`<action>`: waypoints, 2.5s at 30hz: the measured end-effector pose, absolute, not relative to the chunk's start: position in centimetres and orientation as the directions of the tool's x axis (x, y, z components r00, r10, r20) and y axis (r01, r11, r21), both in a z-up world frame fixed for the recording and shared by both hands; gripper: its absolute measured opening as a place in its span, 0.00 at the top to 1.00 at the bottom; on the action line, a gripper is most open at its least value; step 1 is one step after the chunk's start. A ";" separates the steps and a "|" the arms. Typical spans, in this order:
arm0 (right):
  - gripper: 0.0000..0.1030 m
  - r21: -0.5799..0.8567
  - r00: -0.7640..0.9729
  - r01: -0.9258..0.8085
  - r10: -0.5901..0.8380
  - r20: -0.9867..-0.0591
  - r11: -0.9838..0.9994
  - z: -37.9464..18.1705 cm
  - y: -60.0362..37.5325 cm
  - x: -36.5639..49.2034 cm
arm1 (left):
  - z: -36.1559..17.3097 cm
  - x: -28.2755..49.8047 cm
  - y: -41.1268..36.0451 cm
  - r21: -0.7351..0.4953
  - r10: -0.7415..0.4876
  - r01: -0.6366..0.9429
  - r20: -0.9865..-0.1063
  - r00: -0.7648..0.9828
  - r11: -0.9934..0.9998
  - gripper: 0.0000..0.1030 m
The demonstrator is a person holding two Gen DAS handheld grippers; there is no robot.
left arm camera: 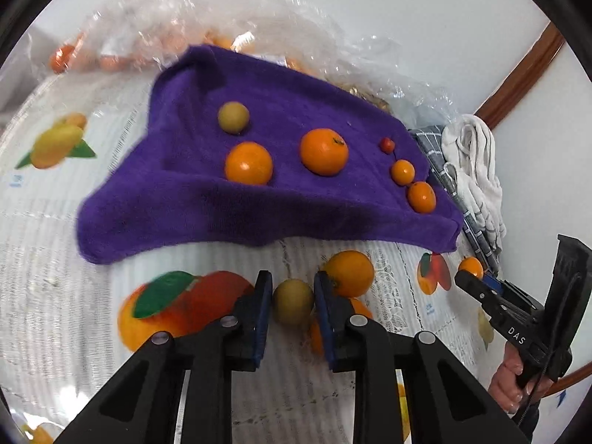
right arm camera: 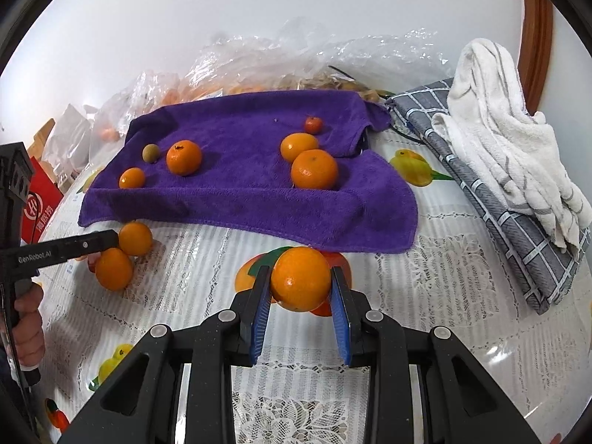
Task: Organize fruits
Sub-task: 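Grasp a small yellow fruit with the left tool while the right lifts its orange, then carry the yellow fruit and the orange over the purple towel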
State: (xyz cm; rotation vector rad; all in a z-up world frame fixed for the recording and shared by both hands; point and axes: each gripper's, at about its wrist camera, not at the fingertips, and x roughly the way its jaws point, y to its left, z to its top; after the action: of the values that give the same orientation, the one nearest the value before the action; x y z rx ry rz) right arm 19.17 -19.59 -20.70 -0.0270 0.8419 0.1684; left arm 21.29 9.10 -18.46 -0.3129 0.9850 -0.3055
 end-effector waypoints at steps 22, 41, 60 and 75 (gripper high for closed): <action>0.70 0.048 0.644 -0.156 0.138 -0.753 0.987 -21.0 -19.7 18.8 | -18.8 19.0 9.5 -0.219 -0.244 0.112 -0.796 0.554 0.969 0.78; 0.70 0.036 0.669 -0.161 0.136 -0.731 0.986 -19.3 -19.3 17.4 | -17.1 17.1 10.2 -0.229 -0.253 0.118 -0.760 0.599 0.966 0.77; 0.70 0.020 0.736 -0.165 0.136 -0.663 0.986 -14.1 -19.1 18.2 | -10.7 18.7 11.5 -0.242 -0.223 0.068 -0.701 0.678 0.968 0.77; 0.70 0.010 0.765 -0.157 0.128 -0.632 0.987 -12.0 -19.3 23.5 | -9.8 23.3 12.4 -0.278 -0.222 0.035 -0.679 0.700 0.960 0.77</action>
State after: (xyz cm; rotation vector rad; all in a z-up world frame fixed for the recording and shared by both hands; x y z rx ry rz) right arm 23.54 -19.27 -11.99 -0.0449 0.6829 0.1552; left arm 23.28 12.37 -9.78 -0.2527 0.7848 -0.1446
